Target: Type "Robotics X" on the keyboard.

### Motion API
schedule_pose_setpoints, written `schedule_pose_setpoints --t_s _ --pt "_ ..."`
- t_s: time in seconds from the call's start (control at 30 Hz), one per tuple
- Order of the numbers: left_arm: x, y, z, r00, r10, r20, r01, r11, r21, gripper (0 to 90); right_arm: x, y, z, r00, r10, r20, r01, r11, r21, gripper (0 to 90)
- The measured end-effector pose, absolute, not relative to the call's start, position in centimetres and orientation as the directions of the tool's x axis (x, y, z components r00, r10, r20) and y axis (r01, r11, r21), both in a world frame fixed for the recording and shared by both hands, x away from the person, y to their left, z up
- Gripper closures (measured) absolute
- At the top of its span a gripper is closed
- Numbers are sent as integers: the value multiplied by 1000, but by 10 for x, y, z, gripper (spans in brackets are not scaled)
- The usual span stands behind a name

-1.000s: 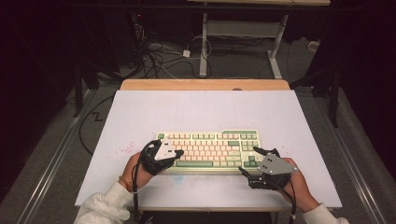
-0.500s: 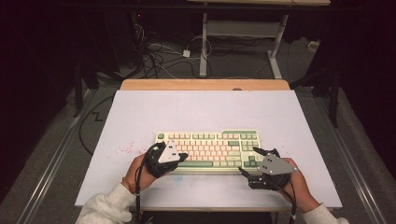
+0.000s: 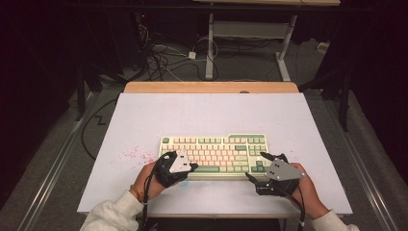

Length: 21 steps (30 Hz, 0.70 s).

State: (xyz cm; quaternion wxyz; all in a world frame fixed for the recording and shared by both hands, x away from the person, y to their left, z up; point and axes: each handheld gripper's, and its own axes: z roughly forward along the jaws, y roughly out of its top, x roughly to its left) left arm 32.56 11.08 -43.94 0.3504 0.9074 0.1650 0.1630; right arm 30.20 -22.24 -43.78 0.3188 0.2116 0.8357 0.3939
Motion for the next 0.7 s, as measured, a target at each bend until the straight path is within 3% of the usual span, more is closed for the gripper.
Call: schedule_pose_setpoints --t_s 0.7 --pt "329 109 -446 893 412 183 193 -716 671 876 302 -221 -440 -710 597 -373 103 612 784 213"
